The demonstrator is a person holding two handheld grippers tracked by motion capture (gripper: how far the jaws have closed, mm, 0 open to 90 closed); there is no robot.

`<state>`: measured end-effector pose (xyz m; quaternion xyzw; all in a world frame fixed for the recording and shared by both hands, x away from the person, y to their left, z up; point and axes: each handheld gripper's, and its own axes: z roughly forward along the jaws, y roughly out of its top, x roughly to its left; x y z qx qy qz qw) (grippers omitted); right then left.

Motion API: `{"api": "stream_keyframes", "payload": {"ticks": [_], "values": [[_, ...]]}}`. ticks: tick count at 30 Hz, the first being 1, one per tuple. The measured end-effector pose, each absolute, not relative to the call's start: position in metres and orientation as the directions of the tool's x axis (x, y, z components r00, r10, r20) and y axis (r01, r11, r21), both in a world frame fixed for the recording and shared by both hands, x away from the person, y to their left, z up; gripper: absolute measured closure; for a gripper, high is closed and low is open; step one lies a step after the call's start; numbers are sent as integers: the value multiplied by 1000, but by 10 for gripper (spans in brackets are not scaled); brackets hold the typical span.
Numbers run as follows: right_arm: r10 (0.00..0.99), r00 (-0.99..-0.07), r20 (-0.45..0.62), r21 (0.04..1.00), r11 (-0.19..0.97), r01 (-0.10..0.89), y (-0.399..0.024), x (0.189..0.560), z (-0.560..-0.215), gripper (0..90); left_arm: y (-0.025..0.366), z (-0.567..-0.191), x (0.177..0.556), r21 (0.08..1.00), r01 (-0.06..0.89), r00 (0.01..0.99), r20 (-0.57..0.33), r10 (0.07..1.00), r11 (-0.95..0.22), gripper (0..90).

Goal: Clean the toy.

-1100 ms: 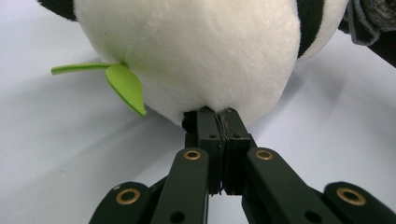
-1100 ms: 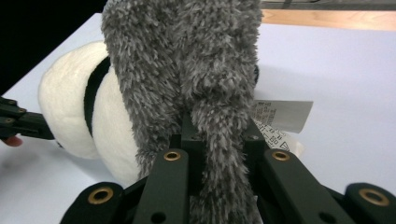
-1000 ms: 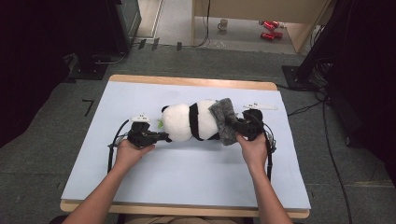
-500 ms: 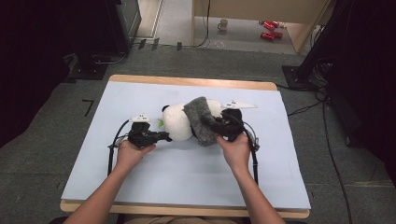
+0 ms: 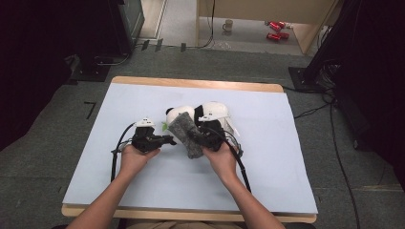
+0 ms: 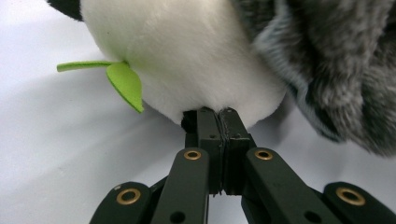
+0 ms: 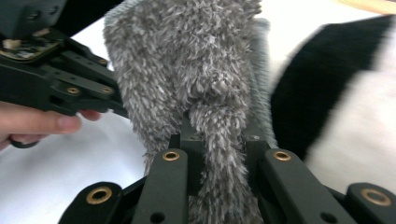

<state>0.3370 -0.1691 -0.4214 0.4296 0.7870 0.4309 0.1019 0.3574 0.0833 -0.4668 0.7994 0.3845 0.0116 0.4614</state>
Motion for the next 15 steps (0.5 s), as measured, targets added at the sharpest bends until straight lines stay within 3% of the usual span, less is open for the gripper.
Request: {"api": "stream_keyframes", "payload": {"ticks": [15], "values": [[846, -475, 240, 795, 110, 597, -244, 333, -394, 776, 84, -465, 365, 740, 607, 713, -347, 608, -289, 900]]}}
